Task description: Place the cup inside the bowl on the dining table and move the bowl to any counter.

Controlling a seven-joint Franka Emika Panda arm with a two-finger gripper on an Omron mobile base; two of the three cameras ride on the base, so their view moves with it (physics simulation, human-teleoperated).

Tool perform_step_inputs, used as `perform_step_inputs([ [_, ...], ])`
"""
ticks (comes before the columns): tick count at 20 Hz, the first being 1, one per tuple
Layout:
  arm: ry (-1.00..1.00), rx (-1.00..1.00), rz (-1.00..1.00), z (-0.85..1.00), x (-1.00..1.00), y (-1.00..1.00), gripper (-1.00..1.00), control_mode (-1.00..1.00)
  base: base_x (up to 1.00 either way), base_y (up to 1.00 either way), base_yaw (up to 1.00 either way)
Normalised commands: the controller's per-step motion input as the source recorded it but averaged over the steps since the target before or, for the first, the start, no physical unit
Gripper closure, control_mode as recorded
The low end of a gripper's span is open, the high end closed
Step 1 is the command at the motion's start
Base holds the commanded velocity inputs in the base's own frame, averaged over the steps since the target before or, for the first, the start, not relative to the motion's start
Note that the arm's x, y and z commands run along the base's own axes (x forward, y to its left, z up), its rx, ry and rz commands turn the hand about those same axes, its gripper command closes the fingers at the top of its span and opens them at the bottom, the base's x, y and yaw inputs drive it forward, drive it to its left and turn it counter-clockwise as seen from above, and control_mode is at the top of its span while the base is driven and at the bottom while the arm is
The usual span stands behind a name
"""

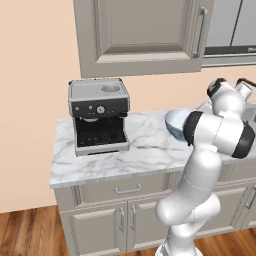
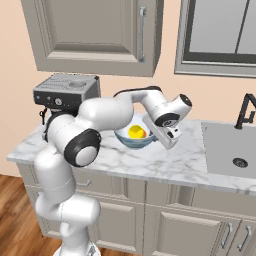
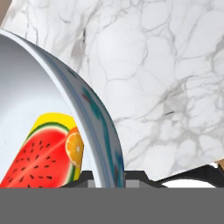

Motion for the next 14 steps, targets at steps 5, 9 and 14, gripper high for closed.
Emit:
perform_step_inputs([
  [5,0.0,0.0,0.0,-0.19,0.31,-0.02,1.0,-1.0,0.0,0.0,0.0],
  [9,0.0,0.0,0.0,-0.23,0.23,-0.01,1.0,-1.0,0.0,0.0,0.0],
  [14,0.0,0.0,0.0,-0.22,0.14,-0.01,1.0,-1.0,0.0,0.0,0.0],
])
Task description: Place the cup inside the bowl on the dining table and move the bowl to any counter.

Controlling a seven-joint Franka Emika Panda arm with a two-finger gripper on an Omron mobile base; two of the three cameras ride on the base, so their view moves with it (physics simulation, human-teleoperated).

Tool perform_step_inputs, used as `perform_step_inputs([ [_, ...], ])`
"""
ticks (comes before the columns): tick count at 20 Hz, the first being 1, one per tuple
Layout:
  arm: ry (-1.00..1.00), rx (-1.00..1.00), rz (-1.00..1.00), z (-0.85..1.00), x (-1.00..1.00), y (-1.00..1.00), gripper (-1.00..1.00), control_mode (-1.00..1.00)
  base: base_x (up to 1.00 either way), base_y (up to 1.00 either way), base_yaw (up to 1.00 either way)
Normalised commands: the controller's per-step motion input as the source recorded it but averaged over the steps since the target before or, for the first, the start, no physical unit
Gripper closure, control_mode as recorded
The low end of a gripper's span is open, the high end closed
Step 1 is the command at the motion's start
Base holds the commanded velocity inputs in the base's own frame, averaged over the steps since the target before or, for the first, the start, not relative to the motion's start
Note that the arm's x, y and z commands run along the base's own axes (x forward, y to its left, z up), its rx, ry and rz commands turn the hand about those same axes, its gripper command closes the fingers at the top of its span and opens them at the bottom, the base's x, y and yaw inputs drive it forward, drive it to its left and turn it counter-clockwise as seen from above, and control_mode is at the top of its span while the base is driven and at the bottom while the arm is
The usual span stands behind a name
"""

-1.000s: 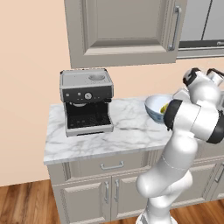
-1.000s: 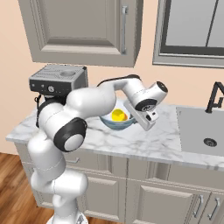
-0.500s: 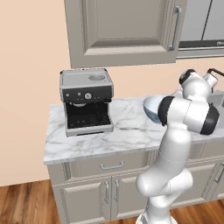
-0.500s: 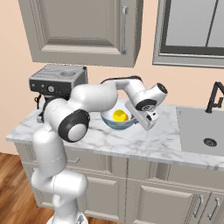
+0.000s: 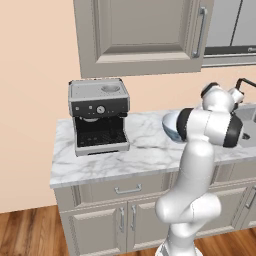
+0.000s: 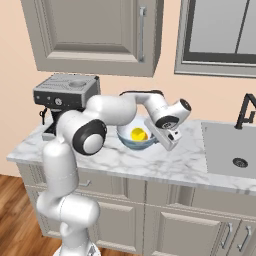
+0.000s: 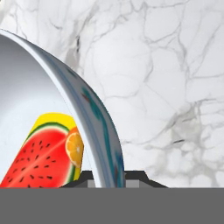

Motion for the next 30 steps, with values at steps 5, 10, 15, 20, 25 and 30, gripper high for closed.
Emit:
perform_step_inputs([
  [5,0.0,0.0,0.0,-0.21,0.11,0.0,1.0,-1.0,0.0,0.0,0.0],
  [10,0.0,0.0,0.0,-0.16,0.12,0.0,1.0,-1.0,0.0,0.0,0.0],
  [15,0.0,0.0,0.0,-0.24,0.2,0.0,1.0,-1.0,0.0,0.0,0.0],
  [20,0.0,0.0,0.0,-0.26,0.18,0.0,1.0,-1.0,0.0,0.0,0.0],
  [25,0.0,0.0,0.0,-0.29,0.14,-0.01,1.0,-1.0,0.0,0.0,0.0],
  [30,0.0,0.0,0.0,-0.11,0.04,0.0,1.0,-1.0,0.0,0.0,0.0],
])
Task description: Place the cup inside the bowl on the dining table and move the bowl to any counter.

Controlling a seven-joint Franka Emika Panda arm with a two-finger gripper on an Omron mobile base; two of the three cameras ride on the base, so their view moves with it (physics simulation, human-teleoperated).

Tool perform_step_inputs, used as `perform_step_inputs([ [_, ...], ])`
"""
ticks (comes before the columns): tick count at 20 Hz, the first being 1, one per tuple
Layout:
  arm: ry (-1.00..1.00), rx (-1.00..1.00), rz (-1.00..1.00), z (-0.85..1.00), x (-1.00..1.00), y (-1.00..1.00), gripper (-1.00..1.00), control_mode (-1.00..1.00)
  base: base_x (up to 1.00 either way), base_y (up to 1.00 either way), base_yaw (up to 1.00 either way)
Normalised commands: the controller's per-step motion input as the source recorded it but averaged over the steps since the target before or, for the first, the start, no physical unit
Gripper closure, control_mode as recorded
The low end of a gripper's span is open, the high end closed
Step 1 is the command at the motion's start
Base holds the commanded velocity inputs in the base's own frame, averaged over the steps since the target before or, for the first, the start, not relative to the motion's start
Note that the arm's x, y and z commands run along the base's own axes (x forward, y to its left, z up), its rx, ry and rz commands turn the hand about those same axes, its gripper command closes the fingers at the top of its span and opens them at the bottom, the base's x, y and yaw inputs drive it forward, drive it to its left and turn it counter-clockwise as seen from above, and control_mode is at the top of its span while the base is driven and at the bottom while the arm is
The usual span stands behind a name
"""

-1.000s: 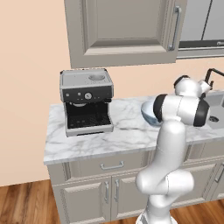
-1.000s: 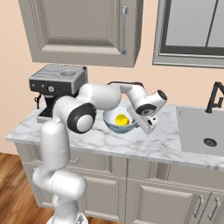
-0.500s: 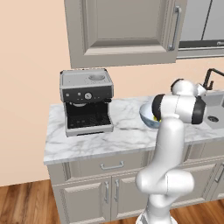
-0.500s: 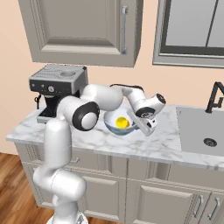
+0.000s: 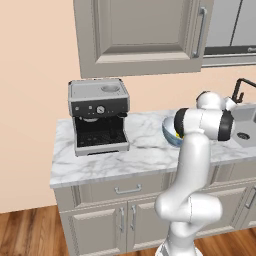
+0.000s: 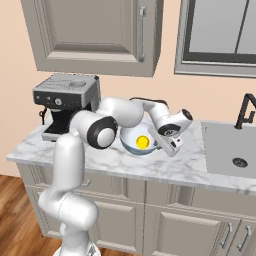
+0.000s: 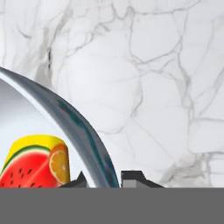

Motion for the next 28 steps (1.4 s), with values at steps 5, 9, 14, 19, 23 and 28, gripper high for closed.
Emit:
perform_step_inputs([
  [5,0.0,0.0,0.0,0.0,0.0,0.0,-1.0,-1.0,0.0,0.0,0.0],
  [9,0.0,0.0,0.0,0.01,-0.02,0.0,-1.0,-1.0,0.0,0.0,0.0],
  [14,-0.05,-0.01,0.0,0.09,-0.16,0.0,-1.0,-1.0,0.0,0.0,0.0],
  [19,-0.06,-0.03,0.0,0.45,-0.37,0.0,-1.0,-1.0,0.0,0.0,0.0],
  [23,-0.03,-0.04,0.0,0.48,-0.55,0.0,-1.0,-1.0,0.0,0.0,0.0],
  [28,0.0,-0.04,0.0,0.31,-0.68,0.0,-1.0,-1.0,0.0,0.0,0.0],
])
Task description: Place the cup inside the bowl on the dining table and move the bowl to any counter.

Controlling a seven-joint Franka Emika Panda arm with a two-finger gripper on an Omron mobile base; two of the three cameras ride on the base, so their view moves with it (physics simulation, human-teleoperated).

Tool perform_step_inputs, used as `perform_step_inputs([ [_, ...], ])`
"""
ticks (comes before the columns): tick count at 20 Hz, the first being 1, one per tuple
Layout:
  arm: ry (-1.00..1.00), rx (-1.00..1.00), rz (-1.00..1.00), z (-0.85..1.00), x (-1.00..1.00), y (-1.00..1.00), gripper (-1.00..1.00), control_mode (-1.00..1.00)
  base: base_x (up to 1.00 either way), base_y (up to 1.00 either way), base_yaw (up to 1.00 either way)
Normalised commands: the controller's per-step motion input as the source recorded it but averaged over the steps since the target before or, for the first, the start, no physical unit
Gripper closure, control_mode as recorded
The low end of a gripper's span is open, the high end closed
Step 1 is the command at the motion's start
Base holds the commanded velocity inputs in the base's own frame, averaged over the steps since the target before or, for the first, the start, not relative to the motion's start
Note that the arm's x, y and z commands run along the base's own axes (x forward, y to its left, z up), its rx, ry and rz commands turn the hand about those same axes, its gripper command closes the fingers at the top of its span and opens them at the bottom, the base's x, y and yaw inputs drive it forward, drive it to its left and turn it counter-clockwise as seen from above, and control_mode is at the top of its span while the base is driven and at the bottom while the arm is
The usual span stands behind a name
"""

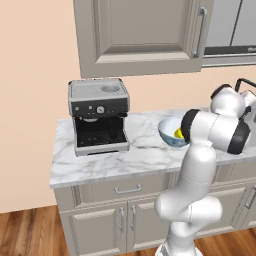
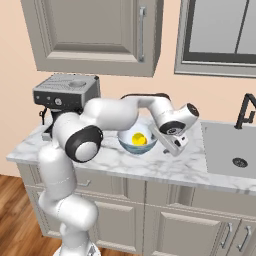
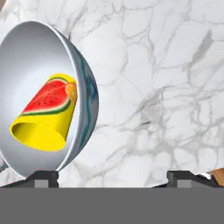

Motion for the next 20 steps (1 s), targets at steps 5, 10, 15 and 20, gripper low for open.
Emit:
perform_step_inputs([
  [5,-0.02,-0.05,0.0,0.32,-0.87,0.02,-1.0,-1.0,0.0,0.0,0.0],
  [10,-0.03,-0.09,0.0,0.44,-0.7,0.08,-1.0,-1.0,0.0,0.0,0.0],
  [15,-0.01,-0.11,0.0,0.35,-0.77,0.09,-1.0,-1.0,0.0,0.0,0.0],
  [20,-0.03,-0.07,0.0,0.27,-0.88,0.11,-1.0,-1.0,0.0,0.0,0.0],
])
